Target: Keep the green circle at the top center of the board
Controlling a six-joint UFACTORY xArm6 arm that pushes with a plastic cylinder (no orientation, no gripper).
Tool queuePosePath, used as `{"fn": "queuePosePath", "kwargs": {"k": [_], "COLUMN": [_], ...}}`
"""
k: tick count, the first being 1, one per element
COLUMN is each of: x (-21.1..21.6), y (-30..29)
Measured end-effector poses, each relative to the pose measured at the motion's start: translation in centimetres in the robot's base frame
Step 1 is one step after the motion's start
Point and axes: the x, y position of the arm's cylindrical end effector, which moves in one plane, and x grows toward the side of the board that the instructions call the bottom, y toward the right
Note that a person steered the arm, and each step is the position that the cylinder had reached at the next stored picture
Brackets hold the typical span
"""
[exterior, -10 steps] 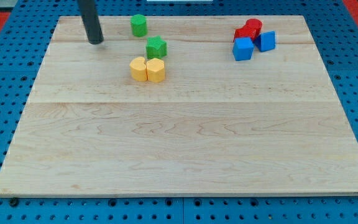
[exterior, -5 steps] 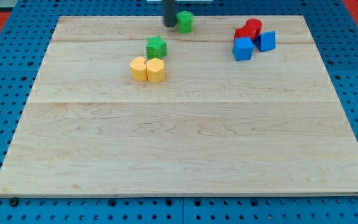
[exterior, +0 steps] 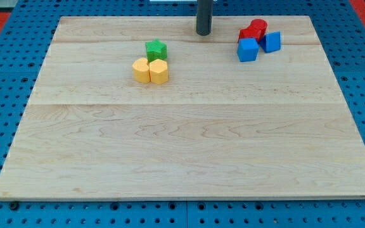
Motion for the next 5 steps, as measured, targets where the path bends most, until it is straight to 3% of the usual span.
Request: {"fn": "queuePosePath", "kwargs": {"k": [1, 2, 5], "x": [-0.9, -2.0, -5.1], "y": [0.1, 4.1, 3.1]}}
